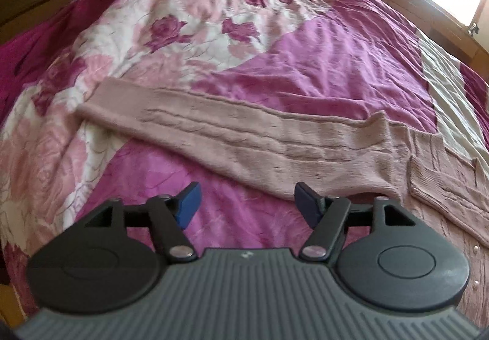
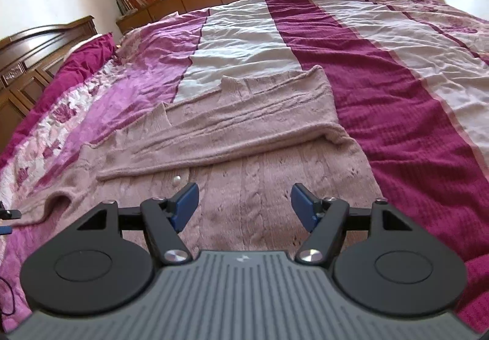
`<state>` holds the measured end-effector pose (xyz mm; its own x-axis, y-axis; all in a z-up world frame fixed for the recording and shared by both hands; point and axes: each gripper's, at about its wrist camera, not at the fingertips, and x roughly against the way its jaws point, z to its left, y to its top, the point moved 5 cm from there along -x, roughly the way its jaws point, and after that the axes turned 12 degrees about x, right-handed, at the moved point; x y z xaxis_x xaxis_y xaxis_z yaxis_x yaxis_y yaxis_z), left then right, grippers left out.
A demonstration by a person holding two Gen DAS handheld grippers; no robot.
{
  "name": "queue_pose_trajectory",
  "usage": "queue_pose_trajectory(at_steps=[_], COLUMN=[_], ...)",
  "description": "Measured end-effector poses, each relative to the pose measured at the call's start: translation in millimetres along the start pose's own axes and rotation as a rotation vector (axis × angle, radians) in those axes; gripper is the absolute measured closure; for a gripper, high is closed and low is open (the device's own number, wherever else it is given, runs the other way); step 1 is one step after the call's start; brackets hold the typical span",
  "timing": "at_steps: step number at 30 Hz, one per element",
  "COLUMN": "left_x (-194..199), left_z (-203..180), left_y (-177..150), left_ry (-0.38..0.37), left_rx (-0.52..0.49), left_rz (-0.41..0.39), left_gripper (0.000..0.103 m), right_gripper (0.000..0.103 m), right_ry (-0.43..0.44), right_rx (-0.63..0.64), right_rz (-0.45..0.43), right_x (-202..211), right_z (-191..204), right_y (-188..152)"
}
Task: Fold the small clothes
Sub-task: 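Move the left gripper to the sleeve cuff and close on it, then lift the held cuff with the left gripper, lay it on the cardigan, open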
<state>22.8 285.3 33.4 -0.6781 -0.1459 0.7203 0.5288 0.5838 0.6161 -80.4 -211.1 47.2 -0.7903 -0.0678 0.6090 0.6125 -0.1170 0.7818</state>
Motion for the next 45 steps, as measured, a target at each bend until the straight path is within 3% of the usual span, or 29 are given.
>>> queue_pose_trajectory(at_steps=[8,18,27,29,30,33,38,45], left_x=[-16.9,-44.4,-76.4,-76.6,-75.7,-62.7,-25.7,1.1], left_z=[25.1,35.4,31.5,29.9,29.5,33.6,28.7,2.5], left_y=[9.9,26.0,40.6,42.7,44.0,51.2,72.6,85.4], left_ry=[0.033,-0.049,-0.068,-0.079,-0.104,-0.155,-0.13,-0.174], left_rx=[0.078,0.233,0.273,0.256,0.246,0.267,0.184,0.118], left_rz=[-0.002,-0.033,-0.067,-0.083,-0.08,-0.113,-0.251,-0.289], left_gripper=[0.032,0.032,0.035,0.061,0.096,0.094,0.094,0.094], right_gripper=[0.029,0.029,0.029,0.029,0.029,0.029,0.029,0.029], right_ry=[-0.062,-0.116,-0.134,-0.133,-0.132,-0.126,-0.113,-0.09], right_rx=[0.034,0.017,0.021,0.025,0.028,0.036,0.02,0.008], right_rz=[-0.005,0.021,0.009,0.003,-0.002,-0.023,-0.029,-0.042], right_x=[-8.4,-28.3,-24.1,-23.5,-23.0,-20.5,-20.4,-18.4], right_z=[-1.0,-5.6,-4.5,-4.2,-4.4,-5.7,-9.9,-13.2], right_y=[-1.0,-5.9,-11.4,-10.2,-9.5,-7.2,-9.4,-12.2])
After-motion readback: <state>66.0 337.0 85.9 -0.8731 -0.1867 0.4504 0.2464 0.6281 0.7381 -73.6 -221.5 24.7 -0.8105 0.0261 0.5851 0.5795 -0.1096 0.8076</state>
